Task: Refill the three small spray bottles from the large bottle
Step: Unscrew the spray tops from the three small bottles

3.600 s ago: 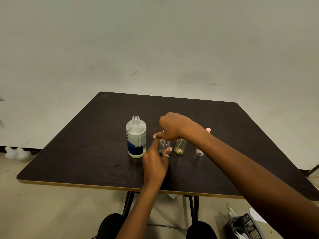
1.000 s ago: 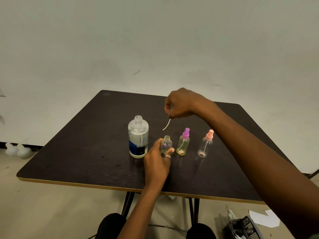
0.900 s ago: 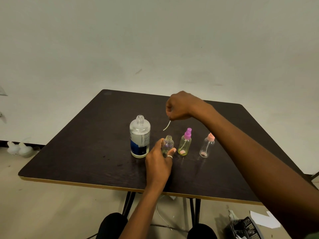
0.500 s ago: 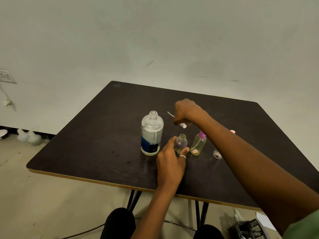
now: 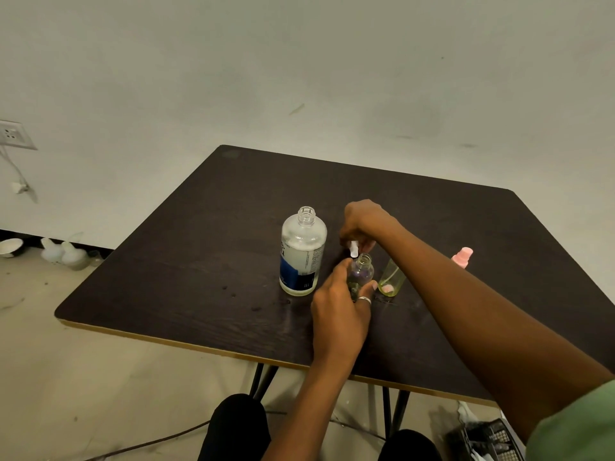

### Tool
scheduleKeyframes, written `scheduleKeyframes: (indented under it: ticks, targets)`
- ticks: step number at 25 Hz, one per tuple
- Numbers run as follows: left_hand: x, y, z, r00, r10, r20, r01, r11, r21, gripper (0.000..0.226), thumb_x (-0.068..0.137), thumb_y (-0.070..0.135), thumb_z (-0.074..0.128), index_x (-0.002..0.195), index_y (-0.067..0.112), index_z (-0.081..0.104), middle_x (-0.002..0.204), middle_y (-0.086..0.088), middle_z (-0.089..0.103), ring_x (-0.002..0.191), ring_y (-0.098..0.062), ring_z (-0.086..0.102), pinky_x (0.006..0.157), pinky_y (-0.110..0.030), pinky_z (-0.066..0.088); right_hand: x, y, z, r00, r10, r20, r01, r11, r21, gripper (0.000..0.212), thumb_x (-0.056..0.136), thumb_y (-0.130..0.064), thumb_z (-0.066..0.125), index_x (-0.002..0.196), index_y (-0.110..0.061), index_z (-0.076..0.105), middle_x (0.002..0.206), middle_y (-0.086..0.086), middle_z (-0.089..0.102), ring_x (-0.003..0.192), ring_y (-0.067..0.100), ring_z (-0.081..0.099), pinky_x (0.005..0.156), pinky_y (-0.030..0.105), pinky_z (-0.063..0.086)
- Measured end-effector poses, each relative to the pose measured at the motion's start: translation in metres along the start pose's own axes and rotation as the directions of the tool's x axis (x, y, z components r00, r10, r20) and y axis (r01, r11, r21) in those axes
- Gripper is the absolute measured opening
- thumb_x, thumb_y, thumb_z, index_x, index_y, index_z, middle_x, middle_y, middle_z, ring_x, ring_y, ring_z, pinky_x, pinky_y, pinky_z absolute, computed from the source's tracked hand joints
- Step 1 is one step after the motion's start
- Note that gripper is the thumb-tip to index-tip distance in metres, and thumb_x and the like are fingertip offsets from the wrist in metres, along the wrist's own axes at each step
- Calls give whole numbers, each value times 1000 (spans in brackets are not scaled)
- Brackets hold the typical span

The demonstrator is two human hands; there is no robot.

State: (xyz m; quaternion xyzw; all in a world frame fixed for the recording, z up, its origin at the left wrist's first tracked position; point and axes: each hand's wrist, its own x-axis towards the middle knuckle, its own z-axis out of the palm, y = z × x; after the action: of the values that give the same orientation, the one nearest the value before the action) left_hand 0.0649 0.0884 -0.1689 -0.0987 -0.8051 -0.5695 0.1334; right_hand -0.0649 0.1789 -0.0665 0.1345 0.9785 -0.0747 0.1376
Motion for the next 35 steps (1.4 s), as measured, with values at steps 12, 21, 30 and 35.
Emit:
scheduleKeyframes:
  ticks: [12, 21, 30, 35]
  targets:
    - [-1, 3, -2, 1000, 26, -3, -26, 1000, -12, 51, 87, 29, 75, 134, 23, 56, 119, 8, 69, 107, -2, 63, 90, -24, 54, 2, 5, 0, 1000, 0, -12, 0, 1000, 12, 17, 85, -19, 69, 85, -3, 63, 71, 12, 71, 60, 24, 73, 68, 37, 62]
    - [-1, 3, -2, 1000, 17, 4, -17, 1000, -7, 51, 87, 31, 74, 134, 23, 55, 120, 9, 68, 108, -2, 63, 91, -22, 54, 4, 5, 6, 999, -5, -36, 5, 1000, 1, 18, 87, -17, 65, 76, -4, 62, 73, 12, 70, 57, 23, 72, 64, 34, 62]
    - [0, 1, -1, 1000, 12, 13, -12, 1000, -2, 53, 88, 33, 73, 136, 25, 53, 123, 8, 67, 111, -3, 62, 92, -25, 55, 7, 4, 6, 1000, -4, -11, 4, 1000, 1, 19, 90, -23, 63, 87, -4, 62, 79, 12, 71, 60, 22, 72, 67, 34, 62]
    - [0, 1, -1, 1000, 10, 14, -10, 1000, -3, 53, 88, 33, 73, 136, 25, 53, 123, 8, 67, 111, -3, 62, 92, -26, 55, 7, 6, 7, 1000, 0, -16, 1, 1000, 14, 20, 90, -23, 63, 84, -3, 62, 75, 13, 71, 57, 22, 72, 63, 33, 62]
